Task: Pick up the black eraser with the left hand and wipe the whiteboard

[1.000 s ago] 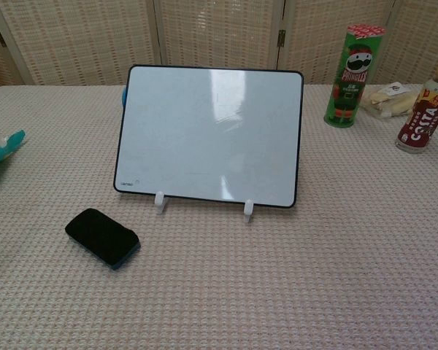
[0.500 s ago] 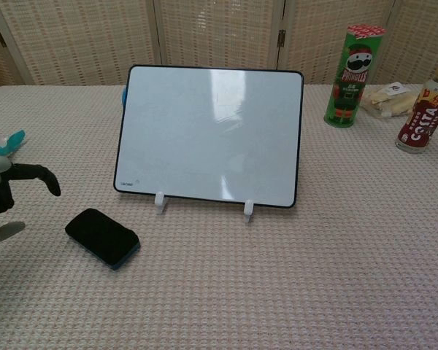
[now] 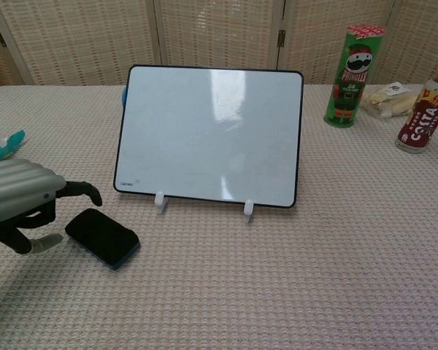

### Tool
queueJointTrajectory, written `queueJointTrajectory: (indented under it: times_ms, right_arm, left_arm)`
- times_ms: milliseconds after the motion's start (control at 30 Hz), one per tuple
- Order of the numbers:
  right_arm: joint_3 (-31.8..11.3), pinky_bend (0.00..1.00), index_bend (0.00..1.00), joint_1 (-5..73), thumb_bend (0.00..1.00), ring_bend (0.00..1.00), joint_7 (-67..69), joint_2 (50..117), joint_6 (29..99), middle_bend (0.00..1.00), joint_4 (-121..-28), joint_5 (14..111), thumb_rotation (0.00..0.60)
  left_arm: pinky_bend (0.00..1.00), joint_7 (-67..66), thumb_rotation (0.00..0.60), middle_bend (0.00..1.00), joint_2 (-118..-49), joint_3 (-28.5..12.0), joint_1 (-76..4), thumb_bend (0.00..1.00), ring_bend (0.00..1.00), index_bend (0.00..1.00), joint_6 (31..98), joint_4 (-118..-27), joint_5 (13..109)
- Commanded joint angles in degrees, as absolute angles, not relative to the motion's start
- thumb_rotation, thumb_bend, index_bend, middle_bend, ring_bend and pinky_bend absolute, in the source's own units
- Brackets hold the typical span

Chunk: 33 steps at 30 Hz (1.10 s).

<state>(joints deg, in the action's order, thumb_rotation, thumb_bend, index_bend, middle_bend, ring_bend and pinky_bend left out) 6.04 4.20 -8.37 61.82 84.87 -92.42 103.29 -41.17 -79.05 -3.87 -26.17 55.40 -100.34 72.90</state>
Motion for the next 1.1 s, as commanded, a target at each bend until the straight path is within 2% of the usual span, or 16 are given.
queueJointTrajectory:
  times_ms: [33, 200, 600, 1100]
  right_arm:
    - [6.1, 0.0, 0.0, 4.2, 0.27, 0.0, -8.6, 61.8, 84.6, 0.0, -92.5, 103.3, 0.6]
    - [6.0, 0.0, 0.0, 4.2, 0.27, 0.0, -8.4, 61.7, 84.9, 0.0, -92.6, 103.2, 0.6]
    - [6.0, 0.0, 0.0, 4.1, 0.27, 0.0, -8.6, 61.7, 85.0, 0.0, -92.6, 103.2, 0.6]
    - [6.1, 0.0, 0.0, 3.8, 0.27, 0.0, -7.5, 61.3, 85.9, 0.0, -92.4, 103.8, 0.6]
  left_arm:
    - [1.0, -44.8, 0.6, 1.0, -80.0, -4.0, -28.2, 0.45, 0.93, 0.24, 54.5, -101.4, 68.9]
    - [1.0, -47.2, 0.6, 1.0, -80.7, -3.8, -29.8, 0.45, 0.93, 0.25, 54.9, -101.8, 65.2]
    - [1.0, -48.1, 0.6, 1.0, -82.3, -2.1, -32.7, 0.45, 0.93, 0.27, 55.5, -101.4, 62.9]
    - [1.0, -49.0, 0.6, 1.0, -84.3, -0.8, -35.4, 0.45, 0.93, 0.37, 56.8, -99.4, 59.2]
